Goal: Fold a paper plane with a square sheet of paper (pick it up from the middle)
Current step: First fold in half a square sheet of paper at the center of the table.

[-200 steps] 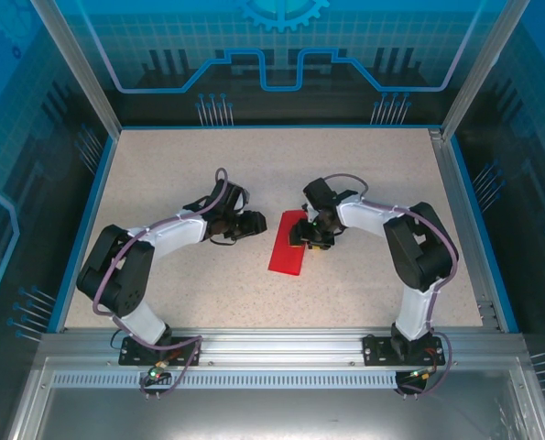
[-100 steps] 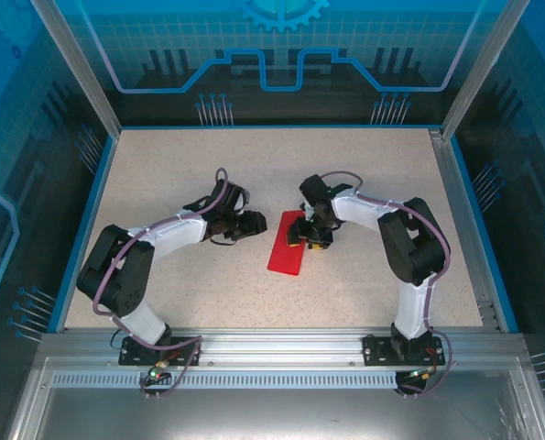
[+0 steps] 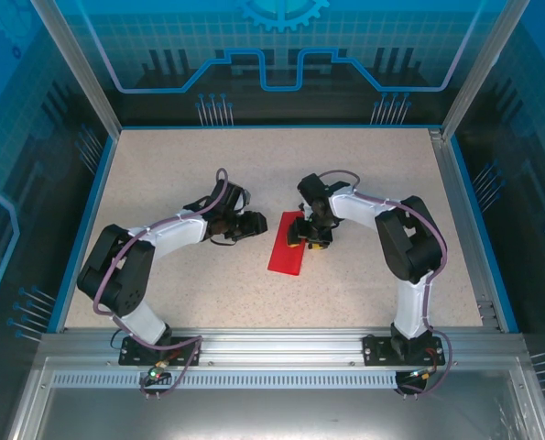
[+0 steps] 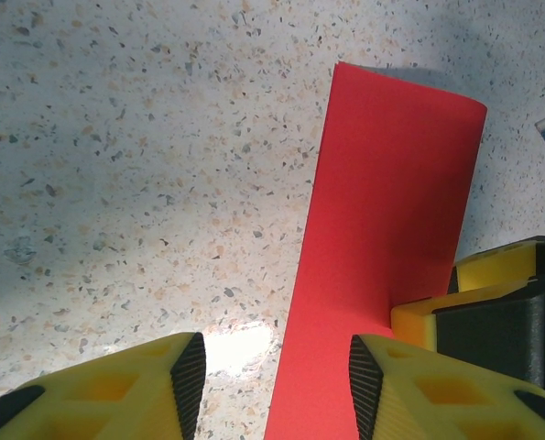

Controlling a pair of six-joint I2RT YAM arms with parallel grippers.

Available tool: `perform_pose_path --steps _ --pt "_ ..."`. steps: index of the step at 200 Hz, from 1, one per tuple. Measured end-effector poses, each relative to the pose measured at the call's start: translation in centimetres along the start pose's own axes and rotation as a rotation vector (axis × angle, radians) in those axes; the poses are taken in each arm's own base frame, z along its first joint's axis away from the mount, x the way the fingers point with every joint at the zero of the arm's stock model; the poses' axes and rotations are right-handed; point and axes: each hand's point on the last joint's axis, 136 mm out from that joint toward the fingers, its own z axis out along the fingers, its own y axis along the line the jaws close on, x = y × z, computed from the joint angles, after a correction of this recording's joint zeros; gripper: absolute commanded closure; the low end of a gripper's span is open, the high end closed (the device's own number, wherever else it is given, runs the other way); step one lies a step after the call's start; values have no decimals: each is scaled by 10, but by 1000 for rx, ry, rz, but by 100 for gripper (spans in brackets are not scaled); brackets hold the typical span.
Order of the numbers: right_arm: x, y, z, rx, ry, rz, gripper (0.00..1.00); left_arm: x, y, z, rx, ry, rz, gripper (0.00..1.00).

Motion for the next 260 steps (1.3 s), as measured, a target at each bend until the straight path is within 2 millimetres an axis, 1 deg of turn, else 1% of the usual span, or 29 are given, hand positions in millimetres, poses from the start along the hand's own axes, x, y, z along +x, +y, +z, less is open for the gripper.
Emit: perform_pose_path --steps 19,33,46,70,115,131,194,227,260 --pt "0 -1 1 6 3 2 40 2 -1 1 6 9 -1 51" --pt "0 -1 0 7 3 2 40 4 -2 1 17 21 -1 55" --pt "0 -1 1 9 5 3 40 6 -5 2 34 34 -1 57" --pt "0 -2 1 14 6 2 41 10 -8 4 58 59 -3 57" --pt "0 -2 1 19 5 2 42 17 -8 10 71 96 -11 57" --pt "0 -2 1 23 9 2 43 17 -8 10 75 100 -12 57" --pt "0 -3 2 33 12 2 43 18 -8 10 77 104 -13 58" --pt "0 -3 2 36 17 4 43 20 -10 11 89 116 -13 61" --pt "0 -3 2 37 18 4 42 19 -13 12 102 124 -13 61"
